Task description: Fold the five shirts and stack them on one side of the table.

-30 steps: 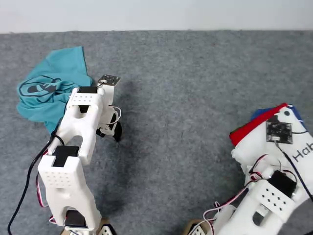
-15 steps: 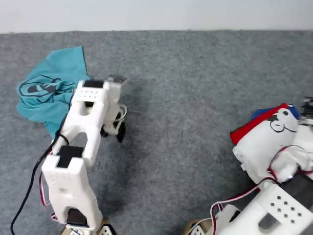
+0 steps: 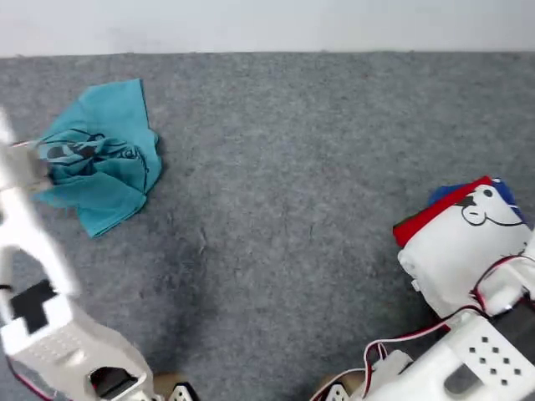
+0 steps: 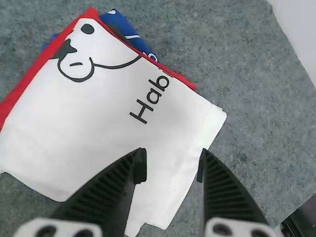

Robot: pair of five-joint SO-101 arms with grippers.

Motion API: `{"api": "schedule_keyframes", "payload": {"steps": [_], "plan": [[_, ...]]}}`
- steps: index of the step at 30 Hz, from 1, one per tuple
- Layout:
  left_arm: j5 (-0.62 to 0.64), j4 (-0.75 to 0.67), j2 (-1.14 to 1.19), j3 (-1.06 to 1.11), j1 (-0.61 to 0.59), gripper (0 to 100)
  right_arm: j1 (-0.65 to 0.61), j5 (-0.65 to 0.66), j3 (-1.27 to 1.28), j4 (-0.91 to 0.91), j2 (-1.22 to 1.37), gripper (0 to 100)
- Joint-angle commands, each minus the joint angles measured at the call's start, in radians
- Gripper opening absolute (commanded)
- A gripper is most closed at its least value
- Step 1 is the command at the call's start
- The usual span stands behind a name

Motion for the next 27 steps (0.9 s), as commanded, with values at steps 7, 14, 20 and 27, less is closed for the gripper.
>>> {"api": "schedule_keyframes", "payload": {"steps": [7,14,20,27], "plan": [[0.006,-0.094,0.422,-0.165,0.086,25,0.007,-0.002,-0.005,-0.013,-0.005,17.7],[0.0,-0.002,0.586,-0.437,0.29,11,0.005,-0.002,0.002,0.004,-0.005,17.7],[0.0,0.129,0.64,-0.664,0.425,1,-0.053,-0.002,0.018,0.064,-0.005,17.7],[0.0,0.408,0.575,-1.02,0.545,1,-0.067,-0.003,0.051,0.062,-0.004,17.7]]}}
